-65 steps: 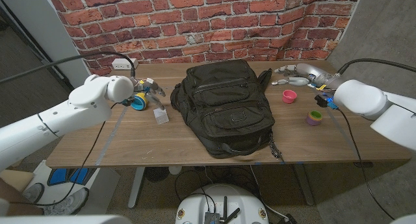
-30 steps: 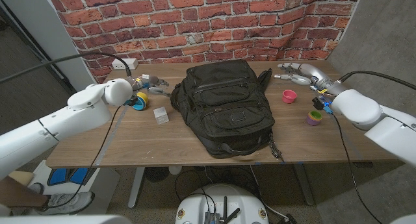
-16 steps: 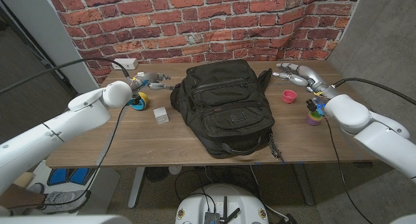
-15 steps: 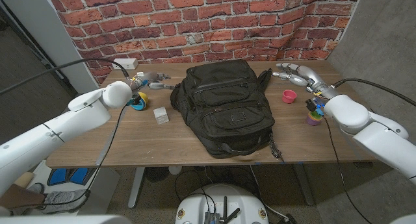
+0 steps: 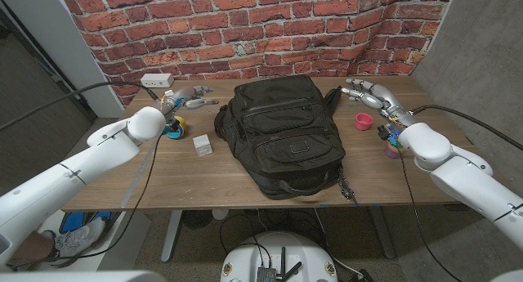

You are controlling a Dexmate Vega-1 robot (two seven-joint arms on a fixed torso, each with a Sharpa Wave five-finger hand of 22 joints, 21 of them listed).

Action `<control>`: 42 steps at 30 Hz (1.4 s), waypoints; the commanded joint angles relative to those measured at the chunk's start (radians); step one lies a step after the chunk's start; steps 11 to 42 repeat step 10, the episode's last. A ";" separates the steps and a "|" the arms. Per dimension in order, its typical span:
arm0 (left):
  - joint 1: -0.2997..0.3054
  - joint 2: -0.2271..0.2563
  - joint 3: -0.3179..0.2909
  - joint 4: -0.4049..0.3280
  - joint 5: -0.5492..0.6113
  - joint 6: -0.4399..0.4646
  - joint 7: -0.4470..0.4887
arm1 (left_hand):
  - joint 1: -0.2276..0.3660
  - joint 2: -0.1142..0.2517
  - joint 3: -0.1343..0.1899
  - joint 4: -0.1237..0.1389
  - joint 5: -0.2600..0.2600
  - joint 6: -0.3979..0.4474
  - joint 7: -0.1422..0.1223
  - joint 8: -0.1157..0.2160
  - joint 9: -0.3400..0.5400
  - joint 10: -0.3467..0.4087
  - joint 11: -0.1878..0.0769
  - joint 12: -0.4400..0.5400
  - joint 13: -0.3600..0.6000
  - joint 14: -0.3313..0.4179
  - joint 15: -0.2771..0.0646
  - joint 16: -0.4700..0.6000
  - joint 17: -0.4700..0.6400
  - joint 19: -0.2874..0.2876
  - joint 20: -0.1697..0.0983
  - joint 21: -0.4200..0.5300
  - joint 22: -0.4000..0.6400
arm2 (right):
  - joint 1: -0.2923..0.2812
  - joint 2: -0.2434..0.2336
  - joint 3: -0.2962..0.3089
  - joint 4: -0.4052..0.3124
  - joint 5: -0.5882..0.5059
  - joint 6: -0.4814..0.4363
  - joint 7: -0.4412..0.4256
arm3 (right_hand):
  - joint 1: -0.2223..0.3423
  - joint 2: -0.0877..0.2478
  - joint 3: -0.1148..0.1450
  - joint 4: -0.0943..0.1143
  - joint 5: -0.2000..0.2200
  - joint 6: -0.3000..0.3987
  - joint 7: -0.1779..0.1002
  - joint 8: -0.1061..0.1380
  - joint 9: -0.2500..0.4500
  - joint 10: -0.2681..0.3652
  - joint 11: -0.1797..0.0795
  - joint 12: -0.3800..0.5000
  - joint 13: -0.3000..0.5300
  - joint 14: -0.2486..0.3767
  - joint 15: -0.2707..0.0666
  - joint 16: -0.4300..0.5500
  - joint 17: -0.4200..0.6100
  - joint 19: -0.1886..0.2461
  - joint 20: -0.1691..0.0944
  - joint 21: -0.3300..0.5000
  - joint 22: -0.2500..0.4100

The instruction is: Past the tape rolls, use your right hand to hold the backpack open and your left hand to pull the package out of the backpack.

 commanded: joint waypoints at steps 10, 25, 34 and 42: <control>0.056 -0.135 -0.038 0.132 -0.151 -0.194 0.166 | -0.007 0.023 0.013 -0.001 -0.002 0.007 0.018 0.009 0.002 0.007 0.008 0.010 0.002 0.017 -0.052 0.008 0.002 0.019 -0.066 0.008 0.001 | 0.078 0.100 -0.084 0.179 0.099 0.168 -0.025 | -0.021 0.004 -0.005 0.006 -0.002 -0.004 0.000 0.005 0.003 0.000 0.001 0.008 0.001 0.001 0.004 0.011 0.000 0.011 0.001 -0.007 -0.001; 0.056 -0.135 -0.038 0.132 -0.151 -0.194 0.166 | -0.007 0.023 0.013 -0.001 -0.002 0.007 0.018 0.009 0.002 0.007 0.008 0.010 0.002 0.017 -0.052 0.008 0.002 0.019 -0.066 0.008 0.001 | 0.078 0.100 -0.084 0.179 0.099 0.168 -0.025 | -0.021 0.004 -0.005 0.006 -0.002 -0.004 0.000 0.005 0.003 0.000 0.001 0.008 0.001 0.001 0.004 0.011 0.000 0.011 0.001 -0.007 -0.001; 0.056 -0.135 -0.038 0.132 -0.151 -0.194 0.166 | -0.007 0.023 0.013 -0.001 -0.002 0.007 0.018 0.009 0.002 0.007 0.008 0.010 0.002 0.017 -0.052 0.008 0.002 0.019 -0.066 0.008 0.001 | 0.078 0.100 -0.084 0.179 0.099 0.168 -0.025 | -0.021 0.004 -0.005 0.006 -0.002 -0.004 0.000 0.005 0.003 0.000 0.001 0.008 0.001 0.001 0.004 0.011 0.000 0.011 0.001 -0.007 -0.001; 0.056 -0.135 -0.038 0.132 -0.151 -0.194 0.166 | -0.007 0.023 0.013 -0.001 -0.002 0.007 0.018 0.009 0.002 0.007 0.008 0.010 0.002 0.017 -0.052 0.008 0.002 0.019 -0.066 0.008 0.001 | 0.078 0.100 -0.084 0.179 0.099 0.168 -0.025 | -0.021 0.004 -0.005 0.006 -0.002 -0.004 0.000 0.005 0.003 0.000 0.001 0.008 0.001 0.001 0.004 0.011 0.000 0.011 0.001 -0.007 -0.001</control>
